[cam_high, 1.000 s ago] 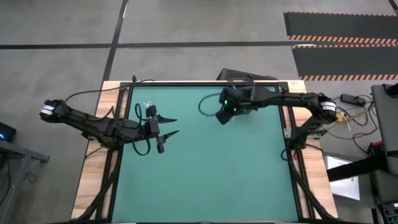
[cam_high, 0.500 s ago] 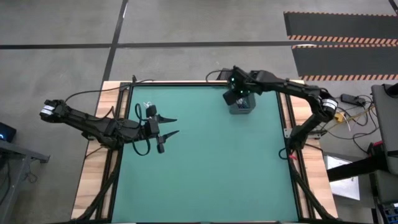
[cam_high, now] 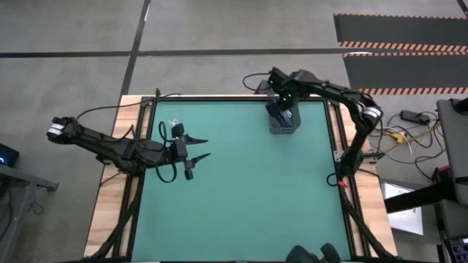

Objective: Pick and place USB-C Cables
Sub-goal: Put the bottom white charger cable into the black bin

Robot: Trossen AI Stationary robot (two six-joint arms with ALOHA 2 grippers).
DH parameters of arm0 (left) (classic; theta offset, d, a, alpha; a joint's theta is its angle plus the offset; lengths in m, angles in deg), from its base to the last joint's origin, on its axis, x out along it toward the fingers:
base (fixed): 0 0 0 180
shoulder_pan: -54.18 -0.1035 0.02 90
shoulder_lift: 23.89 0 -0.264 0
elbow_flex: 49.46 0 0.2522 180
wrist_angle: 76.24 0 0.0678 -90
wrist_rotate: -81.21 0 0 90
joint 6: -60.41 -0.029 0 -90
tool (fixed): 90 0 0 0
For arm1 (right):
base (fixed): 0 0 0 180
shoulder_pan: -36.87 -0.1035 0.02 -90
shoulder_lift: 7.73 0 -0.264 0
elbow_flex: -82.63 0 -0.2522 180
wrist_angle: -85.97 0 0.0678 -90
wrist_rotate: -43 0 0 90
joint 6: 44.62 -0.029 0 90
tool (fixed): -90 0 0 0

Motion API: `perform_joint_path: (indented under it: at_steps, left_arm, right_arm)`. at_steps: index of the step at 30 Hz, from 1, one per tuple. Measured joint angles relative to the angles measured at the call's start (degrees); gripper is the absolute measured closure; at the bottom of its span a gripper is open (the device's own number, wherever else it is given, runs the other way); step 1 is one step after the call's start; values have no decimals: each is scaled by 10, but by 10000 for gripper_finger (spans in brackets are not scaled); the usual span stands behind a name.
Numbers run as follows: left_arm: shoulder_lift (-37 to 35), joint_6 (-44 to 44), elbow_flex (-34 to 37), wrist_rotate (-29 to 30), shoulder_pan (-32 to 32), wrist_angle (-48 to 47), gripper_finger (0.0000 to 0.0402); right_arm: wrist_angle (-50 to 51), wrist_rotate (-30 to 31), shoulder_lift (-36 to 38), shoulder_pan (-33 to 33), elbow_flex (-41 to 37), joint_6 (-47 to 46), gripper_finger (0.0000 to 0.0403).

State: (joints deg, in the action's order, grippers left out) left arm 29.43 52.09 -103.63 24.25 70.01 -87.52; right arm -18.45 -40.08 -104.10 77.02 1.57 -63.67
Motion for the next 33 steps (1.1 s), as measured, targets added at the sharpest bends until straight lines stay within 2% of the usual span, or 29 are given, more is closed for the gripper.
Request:
perform_joint_path:
  at_steps: [6,33]
  left_arm:
    - [0,0,0,0,0,0,212]
    - [0,0,0,0,0,0,212]
  right_arm:
    - [28,1,-47,17,35,29,353]
    - [19,27,-135,31,31,62,353]
